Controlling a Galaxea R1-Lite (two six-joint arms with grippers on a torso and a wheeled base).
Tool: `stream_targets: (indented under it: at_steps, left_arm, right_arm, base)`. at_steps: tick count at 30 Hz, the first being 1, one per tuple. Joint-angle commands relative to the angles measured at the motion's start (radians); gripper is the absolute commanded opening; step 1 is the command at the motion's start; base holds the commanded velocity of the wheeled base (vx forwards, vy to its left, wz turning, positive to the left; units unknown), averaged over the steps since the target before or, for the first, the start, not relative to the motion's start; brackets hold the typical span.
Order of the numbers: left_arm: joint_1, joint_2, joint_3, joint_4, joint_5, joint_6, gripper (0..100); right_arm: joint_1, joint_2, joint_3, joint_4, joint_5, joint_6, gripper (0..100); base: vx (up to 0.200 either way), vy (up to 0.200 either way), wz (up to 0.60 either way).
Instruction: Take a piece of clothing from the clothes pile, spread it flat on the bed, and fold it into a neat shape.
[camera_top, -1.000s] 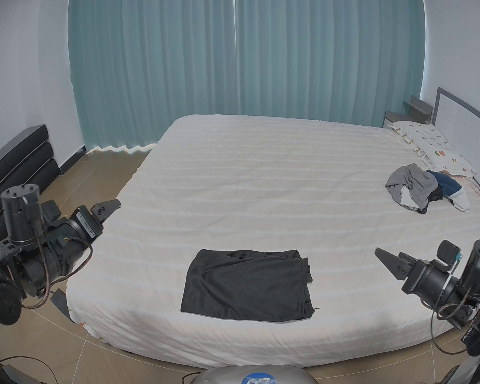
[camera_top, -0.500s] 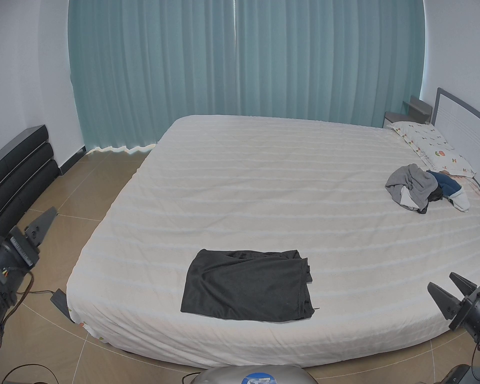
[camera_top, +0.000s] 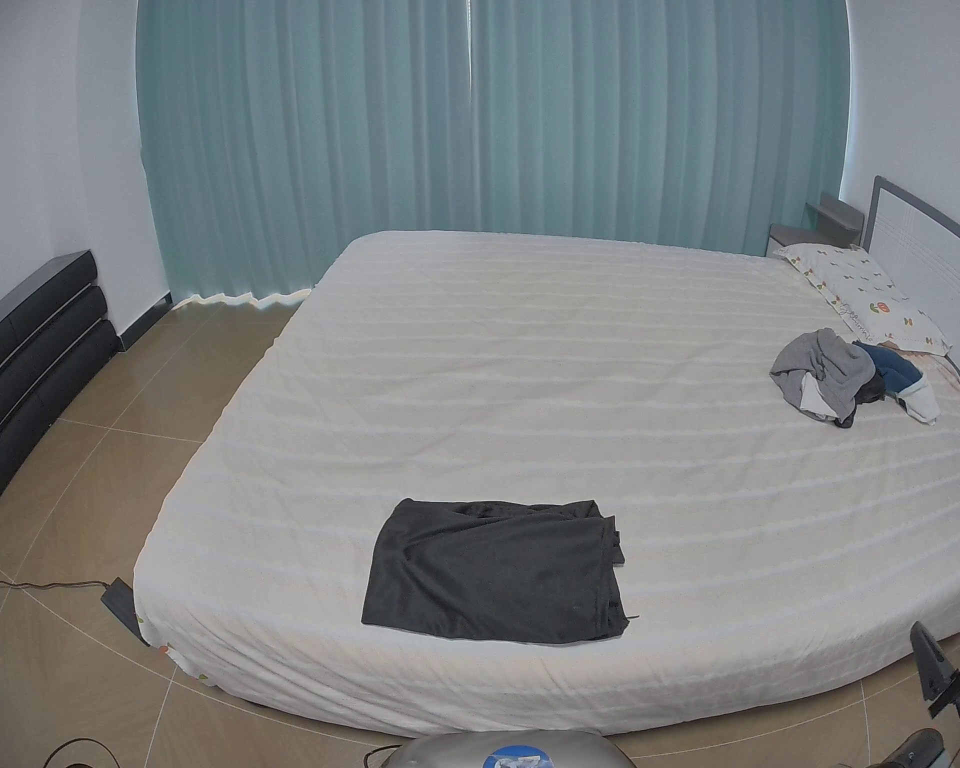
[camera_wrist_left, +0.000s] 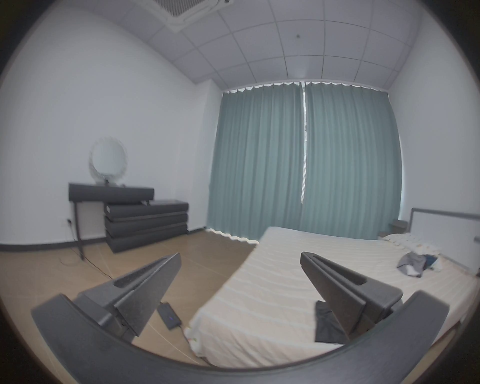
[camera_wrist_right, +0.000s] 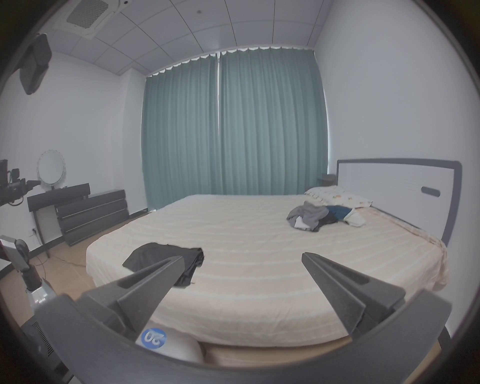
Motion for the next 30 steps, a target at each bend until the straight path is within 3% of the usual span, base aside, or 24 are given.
stream_targets:
  at_steps: [1,3,7,10,11,12,14,16,20,22,23,25,27,30]
  left_arm:
    - [0.073,-0.217,0.015,0.052,0.007,0.089,100]
    - [0.087,-0.231,0.024,0.053,0.004,0.093,100]
    - [0.096,-0.269,0.091,0.035,-0.032,0.1,100]
    - [0.096,-0.269,0.091,0.035,-0.032,0.1,100]
    - [0.096,-0.269,0.094,0.041,-0.035,0.103,100]
    - [0.094,-0.266,0.091,0.043,-0.038,0.106,100]
    - [0.094,-0.266,0.091,0.043,-0.038,0.106,100]
    - [0.087,-0.225,0.084,0.041,-0.038,0.1,100]
    - [0.08,-0.191,0.084,0.046,-0.038,0.096,100]
    - [0.077,-0.194,0.091,0.05,-0.044,0.098,100]
    - [0.054,-0.203,0.11,0.046,-0.082,0.095,100]
    - [0.053,-0.202,0.121,0.027,-0.151,0.058,100]
    - [0.074,-0.214,0.131,0.026,-0.191,0.007,100]
    - [0.099,-0.269,0.168,0.024,-0.223,0.02,100]
  right_arm:
    - [-0.016,-0.073,-0.023,0.015,-0.103,-0.015,100]
    - [-0.016,-0.073,-0.008,0.014,-0.138,-0.013,100]
    - [-0.016,-0.073,0.07,-0.015,-0.288,-0.001,100]
    - [-0.016,-0.073,0.07,-0.015,-0.288,-0.001,100]
    - [-0.02,-0.067,0.018,0.006,-0.366,-0.038,100]
    - [-0.031,-0.058,-0.06,0.087,-0.373,-0.081,100]
    - [-0.034,-0.058,-0.068,0.093,-0.373,-0.082,100]
    - [-0.085,-0.068,-0.204,0.311,-0.357,-0.092,100]
    - [-0.112,-0.171,-0.141,0.422,-0.316,-0.064,100]
    - [-0.112,-0.171,-0.124,0.402,-0.274,-0.03,100]
    - [-0.115,-0.171,-0.117,0.34,-0.182,0.023,100]
    - [-0.115,-0.171,-0.098,0.258,-0.08,0.057,100]
    - [-0.115,-0.171,-0.071,0.169,-0.034,0.054,100]
    - [-0.117,-0.171,-0.022,0.052,-0.017,0.016,100]
  base:
    - [0.0,0.0,0.0]
    - [0.0,0.0,0.0]
    - [0.0,0.0,0.0]
    - [0.0,0.0,0.0]
    - [0.0,0.0,0.0]
    - [0.0,0.0,0.0]
    - [0.0,0.0,0.0]
    - [0.0,0.0,0.0]
    - [0.0,0.0,0.0]
    - [0.0,0.0,0.0]
    - [0.0,0.0,0.0]
    - [0.0,0.0,0.0]
    - [0.0,0.0,0.0]
    - [0.0,0.0,0.0]
